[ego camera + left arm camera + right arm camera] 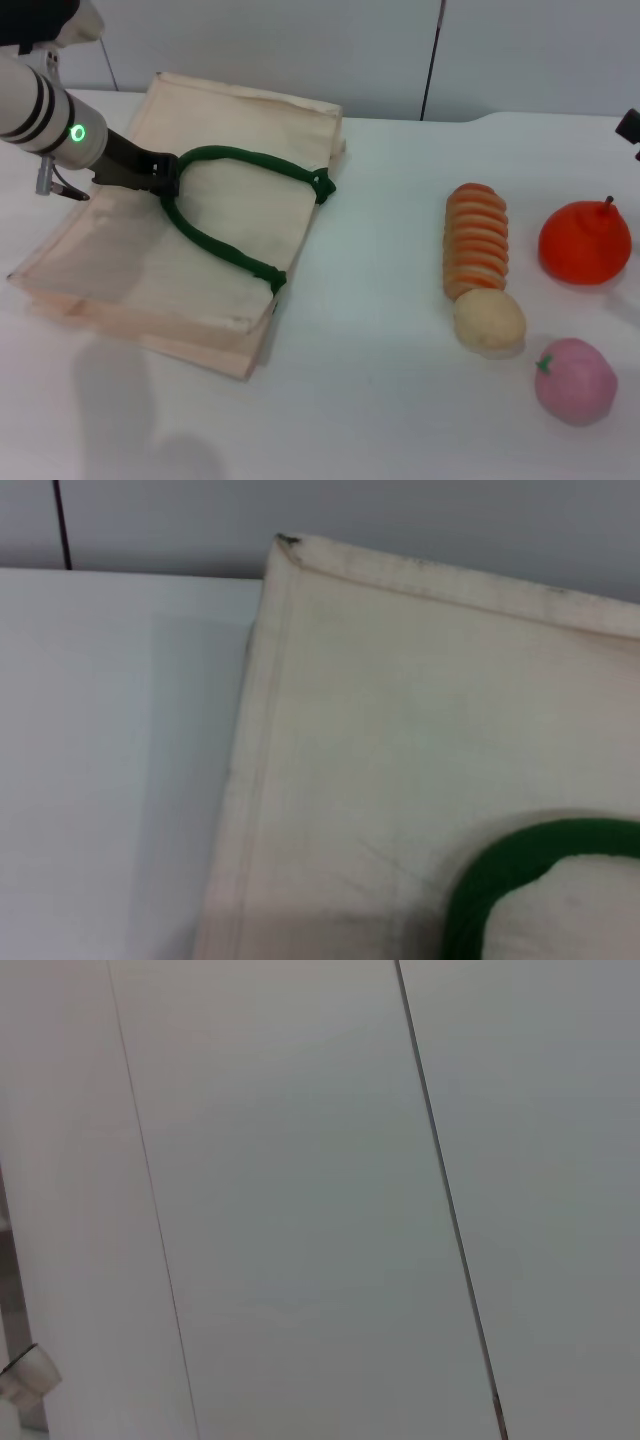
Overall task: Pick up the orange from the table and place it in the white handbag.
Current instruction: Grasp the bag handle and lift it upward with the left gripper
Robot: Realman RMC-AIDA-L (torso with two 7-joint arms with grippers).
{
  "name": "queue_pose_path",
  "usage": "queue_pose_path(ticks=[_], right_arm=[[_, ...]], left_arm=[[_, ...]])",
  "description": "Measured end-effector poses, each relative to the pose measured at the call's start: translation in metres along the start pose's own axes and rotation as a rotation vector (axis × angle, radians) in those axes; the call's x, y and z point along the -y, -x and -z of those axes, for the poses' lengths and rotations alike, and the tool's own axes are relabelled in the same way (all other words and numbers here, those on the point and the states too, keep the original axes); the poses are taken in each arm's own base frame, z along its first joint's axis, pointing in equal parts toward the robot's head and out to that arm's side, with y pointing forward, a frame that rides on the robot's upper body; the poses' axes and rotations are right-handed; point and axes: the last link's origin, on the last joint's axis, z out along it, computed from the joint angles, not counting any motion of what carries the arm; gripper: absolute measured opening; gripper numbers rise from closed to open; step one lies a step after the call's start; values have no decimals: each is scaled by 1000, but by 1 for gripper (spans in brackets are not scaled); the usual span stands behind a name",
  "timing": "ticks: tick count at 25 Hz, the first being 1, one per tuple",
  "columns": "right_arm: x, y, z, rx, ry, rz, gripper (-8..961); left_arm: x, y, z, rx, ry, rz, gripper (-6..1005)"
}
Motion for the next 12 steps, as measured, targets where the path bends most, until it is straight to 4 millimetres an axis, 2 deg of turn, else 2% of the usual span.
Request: queue_pose_path(ticks=[12], right_arm=[[0, -1, 2, -2, -3, -2, 892]], left_arm=[[1, -2, 0, -15, -5, 5, 119]])
